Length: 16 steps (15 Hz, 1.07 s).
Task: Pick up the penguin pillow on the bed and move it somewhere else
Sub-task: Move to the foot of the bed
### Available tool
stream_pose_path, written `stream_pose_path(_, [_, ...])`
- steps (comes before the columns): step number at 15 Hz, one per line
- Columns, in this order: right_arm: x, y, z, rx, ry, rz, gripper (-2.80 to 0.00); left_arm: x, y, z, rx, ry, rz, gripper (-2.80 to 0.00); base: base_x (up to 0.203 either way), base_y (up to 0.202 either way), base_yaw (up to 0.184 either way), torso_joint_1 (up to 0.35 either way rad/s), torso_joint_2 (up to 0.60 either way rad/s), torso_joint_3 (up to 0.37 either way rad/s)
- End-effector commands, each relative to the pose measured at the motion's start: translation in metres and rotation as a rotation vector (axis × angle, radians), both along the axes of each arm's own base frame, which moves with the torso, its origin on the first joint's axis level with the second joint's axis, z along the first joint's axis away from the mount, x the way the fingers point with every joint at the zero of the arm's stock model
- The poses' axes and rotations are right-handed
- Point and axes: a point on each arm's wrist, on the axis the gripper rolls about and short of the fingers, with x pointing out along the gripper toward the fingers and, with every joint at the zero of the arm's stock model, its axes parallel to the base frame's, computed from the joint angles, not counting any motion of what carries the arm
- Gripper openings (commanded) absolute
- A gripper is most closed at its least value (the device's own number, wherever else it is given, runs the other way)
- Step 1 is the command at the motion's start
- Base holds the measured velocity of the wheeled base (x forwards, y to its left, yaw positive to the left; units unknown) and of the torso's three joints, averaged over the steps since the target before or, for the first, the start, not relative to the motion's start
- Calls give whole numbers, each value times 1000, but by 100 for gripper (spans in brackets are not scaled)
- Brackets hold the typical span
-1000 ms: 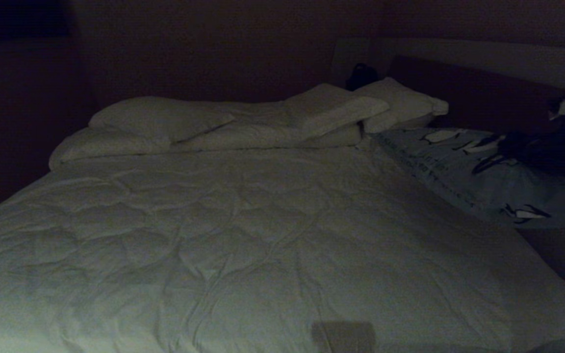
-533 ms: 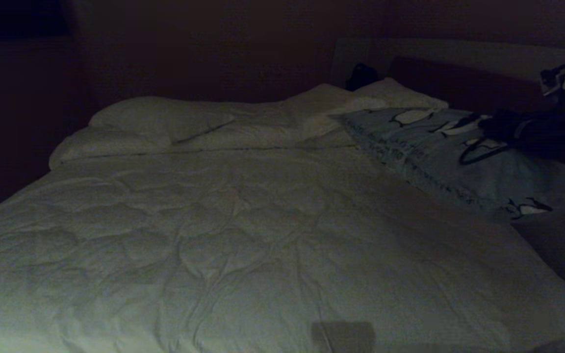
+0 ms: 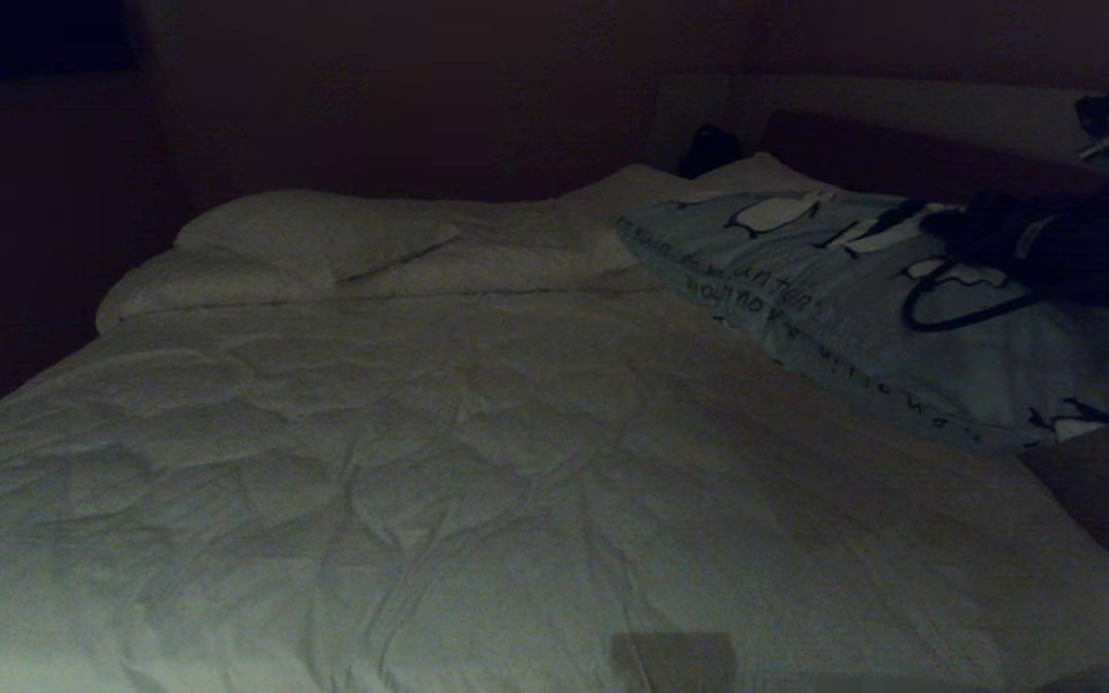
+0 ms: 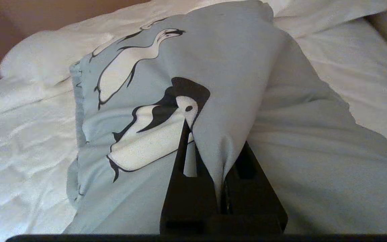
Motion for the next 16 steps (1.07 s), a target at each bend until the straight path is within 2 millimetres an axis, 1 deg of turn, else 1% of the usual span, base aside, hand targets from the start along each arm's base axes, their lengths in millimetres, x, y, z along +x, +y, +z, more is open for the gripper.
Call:
stream_pose_path(1, [-7, 3, 5, 2, -17, 12, -280, 0, 0, 0, 0, -2, -1, -280, 0, 0, 0, 0, 0, 0])
stream_pose_path(9, [-6, 4, 3, 3, -11, 15, -280, 0, 0, 0, 3, -3, -1, -280, 1, 8, -2, 0, 0, 0])
stream_pose_path(16, [-6, 4, 3, 3, -11, 20, -280, 0, 0, 0, 5, -2, -1, -280, 0, 185, -2, 4, 0, 3])
